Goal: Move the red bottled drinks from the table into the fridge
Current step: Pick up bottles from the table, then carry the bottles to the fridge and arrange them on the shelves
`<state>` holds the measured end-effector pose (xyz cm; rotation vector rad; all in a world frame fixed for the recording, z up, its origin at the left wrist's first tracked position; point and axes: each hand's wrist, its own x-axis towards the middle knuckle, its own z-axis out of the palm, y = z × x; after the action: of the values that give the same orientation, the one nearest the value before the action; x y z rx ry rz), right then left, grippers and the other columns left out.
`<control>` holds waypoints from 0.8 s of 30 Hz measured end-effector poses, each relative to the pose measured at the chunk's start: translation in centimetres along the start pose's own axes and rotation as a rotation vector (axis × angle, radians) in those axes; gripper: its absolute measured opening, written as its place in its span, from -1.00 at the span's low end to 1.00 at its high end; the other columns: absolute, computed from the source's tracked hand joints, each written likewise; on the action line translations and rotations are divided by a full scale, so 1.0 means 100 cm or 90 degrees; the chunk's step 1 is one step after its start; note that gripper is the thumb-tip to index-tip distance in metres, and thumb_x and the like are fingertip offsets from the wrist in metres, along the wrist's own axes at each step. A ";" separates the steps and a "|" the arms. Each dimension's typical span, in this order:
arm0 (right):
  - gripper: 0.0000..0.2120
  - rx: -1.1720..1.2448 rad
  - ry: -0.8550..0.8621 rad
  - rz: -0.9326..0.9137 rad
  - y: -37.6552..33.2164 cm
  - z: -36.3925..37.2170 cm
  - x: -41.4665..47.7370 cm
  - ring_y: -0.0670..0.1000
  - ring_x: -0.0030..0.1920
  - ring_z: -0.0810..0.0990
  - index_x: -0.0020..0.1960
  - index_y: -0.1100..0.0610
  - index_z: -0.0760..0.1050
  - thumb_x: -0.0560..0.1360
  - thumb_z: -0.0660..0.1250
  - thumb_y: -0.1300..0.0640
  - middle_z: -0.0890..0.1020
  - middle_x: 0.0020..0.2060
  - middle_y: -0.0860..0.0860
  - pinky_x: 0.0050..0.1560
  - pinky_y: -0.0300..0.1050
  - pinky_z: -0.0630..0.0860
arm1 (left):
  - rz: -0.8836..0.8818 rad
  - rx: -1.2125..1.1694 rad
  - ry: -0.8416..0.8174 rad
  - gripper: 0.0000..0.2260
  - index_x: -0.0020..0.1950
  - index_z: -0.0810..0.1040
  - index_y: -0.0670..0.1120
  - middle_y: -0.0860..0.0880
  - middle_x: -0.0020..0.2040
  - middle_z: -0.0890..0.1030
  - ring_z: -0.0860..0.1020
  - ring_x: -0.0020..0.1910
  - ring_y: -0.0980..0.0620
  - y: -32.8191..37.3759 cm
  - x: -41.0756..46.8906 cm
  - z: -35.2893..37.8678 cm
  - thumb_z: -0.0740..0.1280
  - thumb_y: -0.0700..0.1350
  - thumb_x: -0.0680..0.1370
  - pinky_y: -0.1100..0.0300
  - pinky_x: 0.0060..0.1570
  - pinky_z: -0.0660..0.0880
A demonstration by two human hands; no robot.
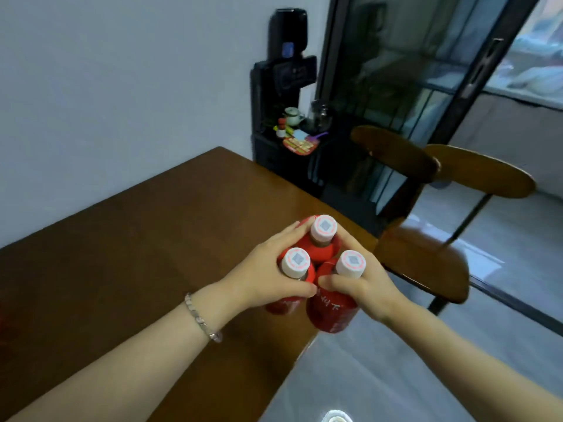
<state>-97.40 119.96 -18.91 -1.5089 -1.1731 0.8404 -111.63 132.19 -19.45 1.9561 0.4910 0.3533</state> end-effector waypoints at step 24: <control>-0.24 -0.032 0.815 0.135 0.056 -0.519 -0.426 -0.17 0.17 0.56 0.31 -0.12 0.33 0.16 0.43 0.25 0.58 0.18 -0.14 0.10 -0.30 0.48 | 0.332 -0.097 -0.727 -0.18 0.28 0.31 0.39 0.19 0.27 0.52 0.51 0.18 0.32 0.347 0.260 0.646 0.52 -0.27 0.25 0.46 0.07 0.43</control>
<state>-60.26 63.97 -13.53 -1.7431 -0.0762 -0.1305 -53.38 80.93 -13.96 1.7737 -0.7610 -0.4145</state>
